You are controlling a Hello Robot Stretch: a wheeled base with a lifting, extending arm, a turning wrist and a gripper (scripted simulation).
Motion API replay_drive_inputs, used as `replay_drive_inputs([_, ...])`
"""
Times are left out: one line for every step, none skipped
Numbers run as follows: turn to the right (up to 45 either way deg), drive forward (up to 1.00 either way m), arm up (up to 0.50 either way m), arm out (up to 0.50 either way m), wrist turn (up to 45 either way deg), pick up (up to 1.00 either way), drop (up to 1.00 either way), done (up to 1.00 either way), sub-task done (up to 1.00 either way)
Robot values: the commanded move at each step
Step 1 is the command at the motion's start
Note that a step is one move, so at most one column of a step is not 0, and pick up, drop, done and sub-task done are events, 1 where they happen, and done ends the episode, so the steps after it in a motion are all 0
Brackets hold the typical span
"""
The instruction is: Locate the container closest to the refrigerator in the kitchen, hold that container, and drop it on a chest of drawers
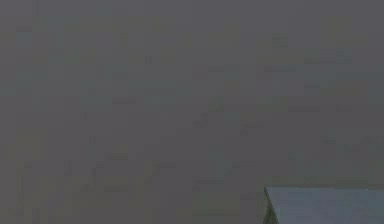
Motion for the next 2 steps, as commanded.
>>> replay_drive_inputs([0.0,0.0,-0.12,0.0,0.0,0.0,0.0,0.0,0.0])
replay_drive_inputs([0.0,0.0,0.0,0.0,0.0,0.0,1.0,0.0,0.0])
